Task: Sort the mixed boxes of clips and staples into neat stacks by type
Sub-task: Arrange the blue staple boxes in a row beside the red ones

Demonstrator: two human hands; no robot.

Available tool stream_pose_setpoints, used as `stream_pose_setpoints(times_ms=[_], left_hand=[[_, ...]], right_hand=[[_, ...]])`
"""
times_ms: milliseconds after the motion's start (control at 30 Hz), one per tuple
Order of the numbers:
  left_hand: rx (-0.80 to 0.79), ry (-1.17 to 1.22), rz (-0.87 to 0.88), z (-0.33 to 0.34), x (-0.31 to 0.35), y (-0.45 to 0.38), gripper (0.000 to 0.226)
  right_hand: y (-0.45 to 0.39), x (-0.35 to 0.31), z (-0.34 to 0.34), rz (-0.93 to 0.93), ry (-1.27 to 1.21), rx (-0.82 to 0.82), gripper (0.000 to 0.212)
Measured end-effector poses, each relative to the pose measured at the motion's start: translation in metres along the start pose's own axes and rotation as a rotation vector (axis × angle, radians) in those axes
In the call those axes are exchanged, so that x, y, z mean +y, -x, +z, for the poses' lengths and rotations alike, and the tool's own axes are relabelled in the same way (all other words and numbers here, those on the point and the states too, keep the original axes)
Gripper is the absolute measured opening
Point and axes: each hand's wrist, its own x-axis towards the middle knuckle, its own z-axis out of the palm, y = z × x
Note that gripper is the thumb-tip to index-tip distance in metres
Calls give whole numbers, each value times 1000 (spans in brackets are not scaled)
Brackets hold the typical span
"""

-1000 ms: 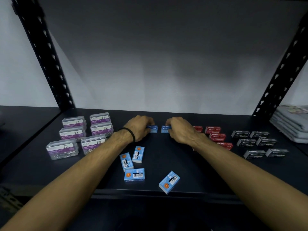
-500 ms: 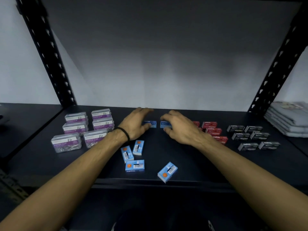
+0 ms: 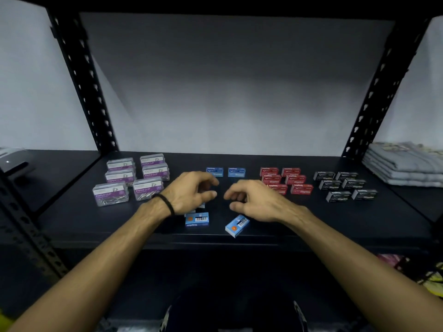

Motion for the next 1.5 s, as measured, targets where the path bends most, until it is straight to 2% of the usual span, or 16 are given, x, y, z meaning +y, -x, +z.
stream_pose_setpoints(times_ms=[300, 433, 533, 667, 933, 1200, 1333, 1500], left_hand=[[-185, -139, -2, 8, -1, 29, 45], [-210, -120, -13, 9, -4, 27, 34], [-198, -91, -13, 9, -7, 23, 20], [-193, -48, 20, 9, -11, 22, 11], [-114, -11, 30, 12, -13, 19, 25], [-73, 70, 1, 8, -18, 21, 33], [-21, 98, -6, 5, -19, 23, 31], [-48, 73, -13, 6, -23, 22, 25]], right_hand=[[26, -2, 3, 34, 53, -202, 39], [24, 0, 6, 55, 59, -203, 38], [21, 3, 8, 80, 43, -185, 35], [17, 5, 10, 84, 21, -174, 33], [13, 8, 8, 86, -22, -152, 28], [9, 7, 6, 108, -42, -152, 30], [7, 7, 7, 114, -46, -120, 30], [9, 7, 4, 126, -113, -94, 29]])
